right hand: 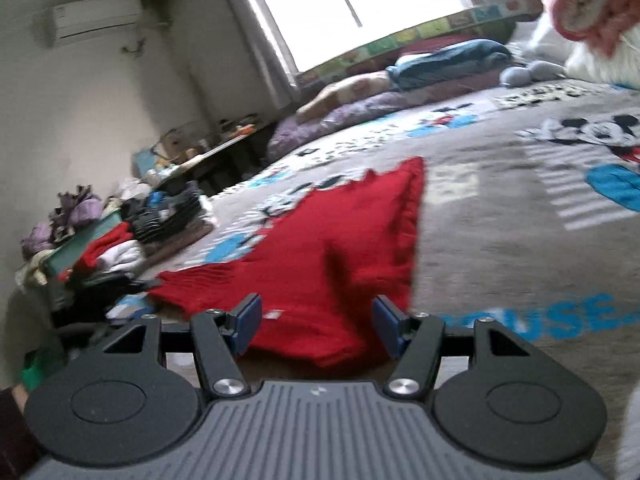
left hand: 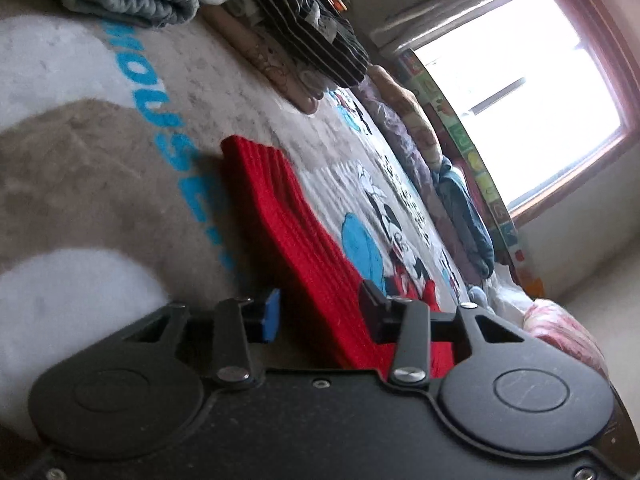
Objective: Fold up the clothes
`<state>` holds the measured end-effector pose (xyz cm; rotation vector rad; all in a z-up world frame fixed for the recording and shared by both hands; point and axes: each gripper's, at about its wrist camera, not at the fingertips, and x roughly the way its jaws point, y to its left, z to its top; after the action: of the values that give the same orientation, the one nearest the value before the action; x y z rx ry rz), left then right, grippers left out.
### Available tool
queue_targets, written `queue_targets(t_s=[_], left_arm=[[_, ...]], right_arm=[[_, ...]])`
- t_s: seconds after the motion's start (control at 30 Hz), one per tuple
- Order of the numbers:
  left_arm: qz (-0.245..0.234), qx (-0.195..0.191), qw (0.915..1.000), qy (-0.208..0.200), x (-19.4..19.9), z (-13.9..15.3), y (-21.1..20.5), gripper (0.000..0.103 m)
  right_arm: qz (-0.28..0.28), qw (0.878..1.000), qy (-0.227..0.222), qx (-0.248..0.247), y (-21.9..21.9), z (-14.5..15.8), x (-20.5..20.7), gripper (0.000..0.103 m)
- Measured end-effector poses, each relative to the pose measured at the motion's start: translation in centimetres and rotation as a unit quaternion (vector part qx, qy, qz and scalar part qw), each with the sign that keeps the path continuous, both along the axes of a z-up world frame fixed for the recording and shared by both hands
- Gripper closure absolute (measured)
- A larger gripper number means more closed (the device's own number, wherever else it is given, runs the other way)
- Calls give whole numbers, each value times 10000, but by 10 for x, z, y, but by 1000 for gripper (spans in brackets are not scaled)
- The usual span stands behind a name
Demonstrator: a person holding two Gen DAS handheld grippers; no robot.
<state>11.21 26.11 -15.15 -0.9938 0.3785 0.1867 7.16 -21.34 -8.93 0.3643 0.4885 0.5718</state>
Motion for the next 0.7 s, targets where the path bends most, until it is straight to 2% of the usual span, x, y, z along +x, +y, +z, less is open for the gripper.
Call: queue_targets(t_s=[0.1,0.27,0.33,0.47,0.53,0.6,0.7], left_arm=[[38,29,10000,30,11,2,0,63],[67,109,9999,55,26,8,-1,65],[59,248,9997,-14,29,12,-2,70],[-108,814,9966,-69,36,25,-18,83],[-303,1158,9927,-156,38,31,-31,84],[-538,1521,9865,-275,39,39,-46,85],[-935,2171,9707,-426,41,50,-75,85]], right_arm=[[199,9997,-48,95,13,6,-5,40],[216,9989,278,295,23,7,1,40],[196,9984,400,354,25,6,2,40],[211,9979,536,308,32,5,5,40],[218,9973,581,380,35,6,8,40],[236,9965,625,494,38,7,12,41],[320,9936,627,882,40,9,19,42]])
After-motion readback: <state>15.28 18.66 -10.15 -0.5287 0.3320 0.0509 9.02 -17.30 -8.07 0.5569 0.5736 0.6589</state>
